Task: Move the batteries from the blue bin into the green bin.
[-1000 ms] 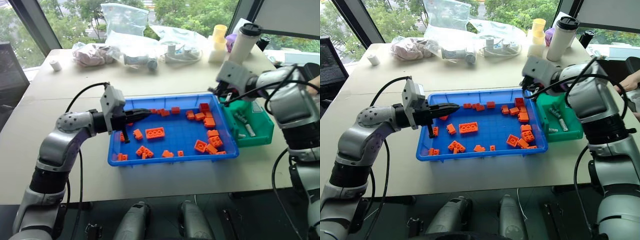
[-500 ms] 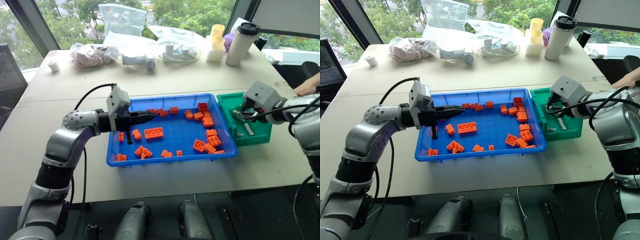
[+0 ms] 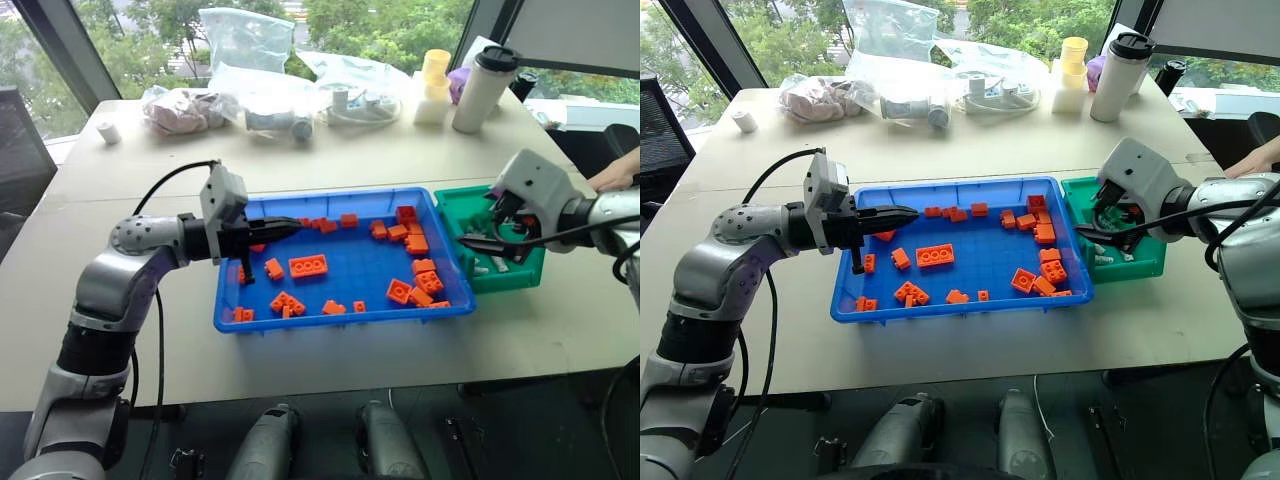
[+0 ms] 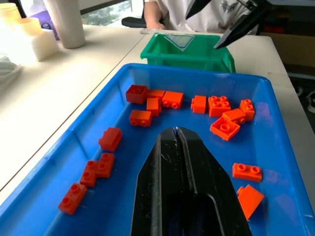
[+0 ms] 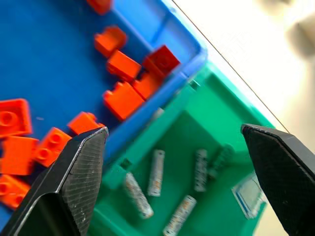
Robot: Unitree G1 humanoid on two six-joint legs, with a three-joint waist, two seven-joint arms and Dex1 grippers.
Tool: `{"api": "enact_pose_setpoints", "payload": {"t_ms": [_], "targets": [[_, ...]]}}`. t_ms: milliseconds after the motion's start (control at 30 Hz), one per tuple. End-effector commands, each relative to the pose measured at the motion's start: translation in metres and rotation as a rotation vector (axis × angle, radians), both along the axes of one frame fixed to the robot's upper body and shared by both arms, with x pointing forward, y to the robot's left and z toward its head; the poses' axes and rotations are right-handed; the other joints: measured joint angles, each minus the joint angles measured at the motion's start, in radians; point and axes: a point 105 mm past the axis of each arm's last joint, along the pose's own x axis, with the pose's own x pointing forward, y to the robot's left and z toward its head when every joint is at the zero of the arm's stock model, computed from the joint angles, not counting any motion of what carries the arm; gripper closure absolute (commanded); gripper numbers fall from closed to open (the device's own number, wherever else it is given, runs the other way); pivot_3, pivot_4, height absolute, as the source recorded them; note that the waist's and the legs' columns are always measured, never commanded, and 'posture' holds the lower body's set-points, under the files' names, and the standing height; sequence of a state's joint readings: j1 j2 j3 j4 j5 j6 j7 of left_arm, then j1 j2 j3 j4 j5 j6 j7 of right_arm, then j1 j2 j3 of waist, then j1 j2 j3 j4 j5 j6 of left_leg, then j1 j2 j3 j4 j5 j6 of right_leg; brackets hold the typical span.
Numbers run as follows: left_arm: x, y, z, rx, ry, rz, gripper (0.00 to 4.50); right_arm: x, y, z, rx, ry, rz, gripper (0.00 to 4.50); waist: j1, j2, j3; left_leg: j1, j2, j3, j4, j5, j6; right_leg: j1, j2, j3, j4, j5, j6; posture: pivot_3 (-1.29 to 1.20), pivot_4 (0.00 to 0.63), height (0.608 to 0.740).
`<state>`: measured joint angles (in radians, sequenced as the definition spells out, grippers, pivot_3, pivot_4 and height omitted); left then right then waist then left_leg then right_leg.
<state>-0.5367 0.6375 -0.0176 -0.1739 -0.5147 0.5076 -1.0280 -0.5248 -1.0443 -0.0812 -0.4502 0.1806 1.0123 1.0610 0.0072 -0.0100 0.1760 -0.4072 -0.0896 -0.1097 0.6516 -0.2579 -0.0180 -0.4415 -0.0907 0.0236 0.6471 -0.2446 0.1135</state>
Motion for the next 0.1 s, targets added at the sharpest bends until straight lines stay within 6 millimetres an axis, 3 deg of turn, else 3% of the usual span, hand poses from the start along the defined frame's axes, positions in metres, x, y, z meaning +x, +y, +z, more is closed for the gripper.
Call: {"api": "enact_pose_setpoints", "payload": {"t_ms": [33,100], "targets": [[-0.0035,0.0047,0.0125,0.004,-0.043,0.001,4.50,-0.0183,0.0164,0.0075,0.028,-0.002,0.114,0.03,0.003,0.000,0.000,0.000,0.000,0.000,0.000,0.000,0.000,0.000,0.000,0.000,0.000,0.000,0.000,0.00,0.150,0.740],[-0.0042,0.0055,0.0136,0.005,-0.043,0.000,4.50,-0.0181,0.0173,0.0058,0.029,-0.002,0.106,0.03,0.004,0.000,0.000,0.000,0.000,0.000,0.001,0.000,0.001,0.001,0.000,0.000,0.000,0.000,0.000,0.00,0.150,0.740]]}}
